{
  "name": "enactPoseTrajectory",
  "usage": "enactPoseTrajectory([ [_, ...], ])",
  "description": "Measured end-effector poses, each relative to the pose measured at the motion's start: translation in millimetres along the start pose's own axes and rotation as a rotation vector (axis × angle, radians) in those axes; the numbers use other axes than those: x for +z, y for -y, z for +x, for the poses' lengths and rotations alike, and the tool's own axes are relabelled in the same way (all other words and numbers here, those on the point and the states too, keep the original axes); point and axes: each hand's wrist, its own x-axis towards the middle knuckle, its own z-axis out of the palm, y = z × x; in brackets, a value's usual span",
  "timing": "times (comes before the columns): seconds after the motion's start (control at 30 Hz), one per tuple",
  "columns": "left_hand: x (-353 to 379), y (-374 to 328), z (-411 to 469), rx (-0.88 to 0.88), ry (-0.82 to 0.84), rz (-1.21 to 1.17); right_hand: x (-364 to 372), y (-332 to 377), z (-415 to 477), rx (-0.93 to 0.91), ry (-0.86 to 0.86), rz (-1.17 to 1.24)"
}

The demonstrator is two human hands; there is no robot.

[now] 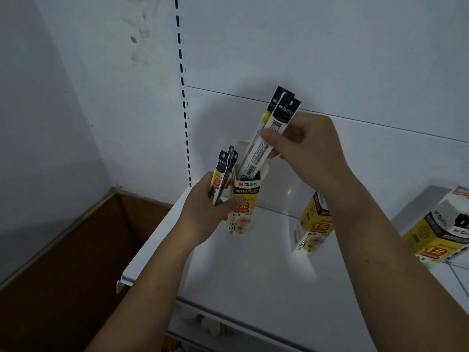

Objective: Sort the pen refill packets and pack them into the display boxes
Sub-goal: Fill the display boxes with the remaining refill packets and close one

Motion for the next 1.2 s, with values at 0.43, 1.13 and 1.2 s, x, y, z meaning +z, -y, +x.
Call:
enactPoseTrajectory([
  [0.43,0,-2,-1,0.009,-0.005,-0.023,4,4,2,-0.002,-0.122,0.013],
  [1.13,2,-2,-3,0.001,0.004,0.025,-1,4,-4,-0.006,0.054,0.005],
  [1.2,1,-2,-4,-0.001,0.002,0.028,-8,7,-2,-0.012,0.025,0.072],
])
